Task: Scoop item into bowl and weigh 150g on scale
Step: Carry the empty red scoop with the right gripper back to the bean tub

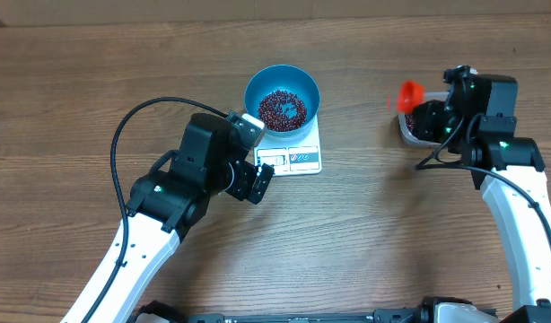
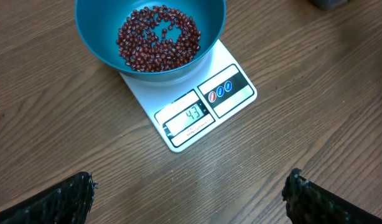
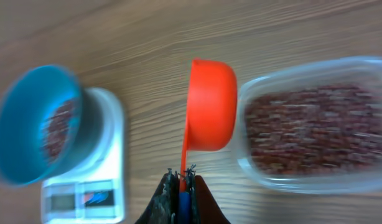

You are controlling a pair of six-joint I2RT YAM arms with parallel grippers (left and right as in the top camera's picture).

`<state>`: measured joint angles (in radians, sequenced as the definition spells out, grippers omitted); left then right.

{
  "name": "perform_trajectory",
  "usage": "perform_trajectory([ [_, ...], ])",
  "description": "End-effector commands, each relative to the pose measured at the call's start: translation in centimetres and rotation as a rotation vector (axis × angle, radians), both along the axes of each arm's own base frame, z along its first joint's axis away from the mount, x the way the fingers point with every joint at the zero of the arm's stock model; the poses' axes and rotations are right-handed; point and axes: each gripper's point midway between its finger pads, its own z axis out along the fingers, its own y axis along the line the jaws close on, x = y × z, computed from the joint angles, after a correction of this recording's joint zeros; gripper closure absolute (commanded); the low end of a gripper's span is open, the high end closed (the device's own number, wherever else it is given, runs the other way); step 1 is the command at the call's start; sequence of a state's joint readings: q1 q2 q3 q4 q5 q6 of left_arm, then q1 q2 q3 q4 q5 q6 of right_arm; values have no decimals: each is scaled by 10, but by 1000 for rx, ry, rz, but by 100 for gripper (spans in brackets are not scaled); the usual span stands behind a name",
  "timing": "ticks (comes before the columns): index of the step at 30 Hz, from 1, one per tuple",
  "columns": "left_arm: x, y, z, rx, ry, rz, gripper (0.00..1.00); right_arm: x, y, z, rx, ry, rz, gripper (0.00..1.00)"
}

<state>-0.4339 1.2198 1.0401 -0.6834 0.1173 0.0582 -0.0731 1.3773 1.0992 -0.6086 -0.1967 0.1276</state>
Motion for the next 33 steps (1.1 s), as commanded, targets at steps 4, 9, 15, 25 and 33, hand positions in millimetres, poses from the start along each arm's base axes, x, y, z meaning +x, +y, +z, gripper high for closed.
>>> perform_trajectory([
  [4, 0, -1, -1, -11, 9, 3, 1, -4, -59, -8, -241, 44, -236, 96],
  [9, 0, -1, -1, -12, 8, 3, 1, -3, -69, -33, -296, 117, -255, 96],
  [15, 0, -1, -1, -11, 9, 3, 0, -3, -72, -64, -316, 211, -249, 96],
  [25, 0, -1, -1, -12, 8, 3, 1, -2, -84, -67, -423, 221, -216, 96],
  [33, 0, -1, -1, -12, 8, 3, 0, 0, -84, -66, -462, 217, -165, 96],
])
